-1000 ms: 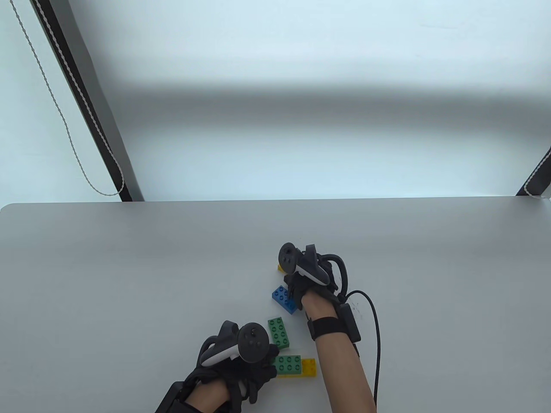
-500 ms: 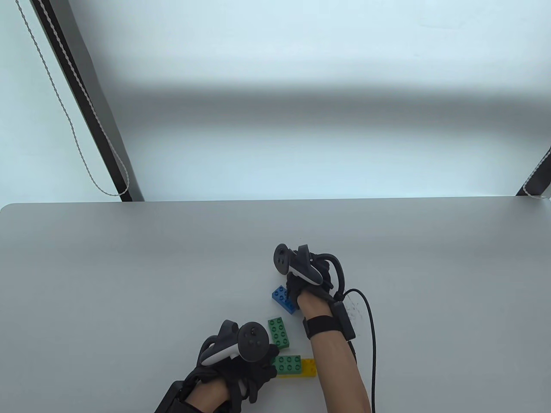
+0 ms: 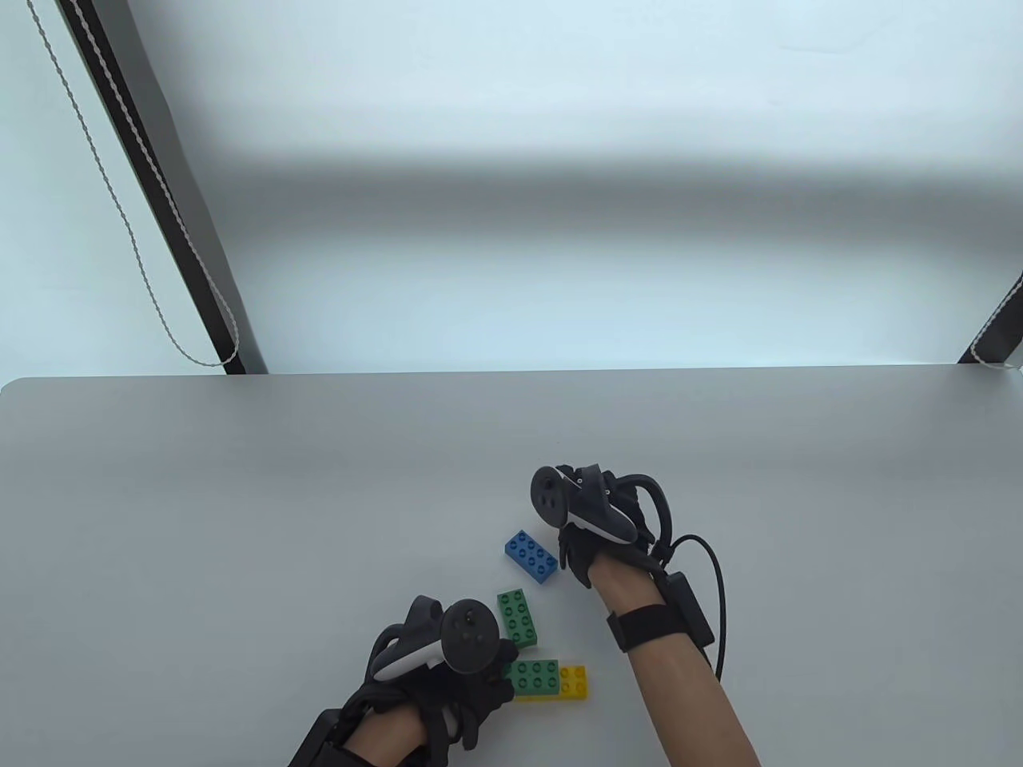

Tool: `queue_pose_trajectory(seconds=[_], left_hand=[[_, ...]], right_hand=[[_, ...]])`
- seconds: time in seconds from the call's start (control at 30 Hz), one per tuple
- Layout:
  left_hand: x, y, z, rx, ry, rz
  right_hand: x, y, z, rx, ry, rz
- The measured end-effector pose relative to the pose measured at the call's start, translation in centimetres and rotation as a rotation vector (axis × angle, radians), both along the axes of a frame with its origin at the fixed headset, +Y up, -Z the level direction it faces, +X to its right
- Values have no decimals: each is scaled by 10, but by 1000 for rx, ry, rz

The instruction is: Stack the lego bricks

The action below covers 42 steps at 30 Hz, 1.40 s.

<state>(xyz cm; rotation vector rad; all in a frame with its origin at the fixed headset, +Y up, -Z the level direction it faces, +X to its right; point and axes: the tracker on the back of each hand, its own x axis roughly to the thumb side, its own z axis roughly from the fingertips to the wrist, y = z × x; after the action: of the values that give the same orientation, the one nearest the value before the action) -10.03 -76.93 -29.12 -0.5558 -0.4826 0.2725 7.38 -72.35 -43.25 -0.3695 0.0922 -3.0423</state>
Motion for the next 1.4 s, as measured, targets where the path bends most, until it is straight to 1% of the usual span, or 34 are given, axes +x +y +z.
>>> queue_pose_trajectory(seconds=[0.2, 0.3, 0.5, 0.7, 0.9, 1.1, 1.2, 1.3, 1.4], left_hand=[[0, 0, 0, 0, 0, 0], [0, 0, 0, 0, 0, 0], [0, -1, 2, 6, 15, 5], [-1, -2, 3, 6, 21, 7], [-1, -2, 4, 7, 24, 10], [-1, -2, 4, 7, 24, 10], [-1, -2, 5, 2, 32, 13], [-2, -2, 5, 0, 37, 17], [-2, -3, 5, -3, 42, 19]], right_hand=[[18, 19, 37, 22, 75, -33], [28, 25, 54, 28, 99, -61], [43, 29, 86, 27, 136, -92], [56, 28, 115, 10, 178, -122], [66, 19, 135, -26, 202, -144], [74, 6, 148, -54, 220, -173], [76, -3, 151, -81, 229, -176], [76, -9, 151, -130, 240, -164], [77, -13, 153, -153, 249, -154]])
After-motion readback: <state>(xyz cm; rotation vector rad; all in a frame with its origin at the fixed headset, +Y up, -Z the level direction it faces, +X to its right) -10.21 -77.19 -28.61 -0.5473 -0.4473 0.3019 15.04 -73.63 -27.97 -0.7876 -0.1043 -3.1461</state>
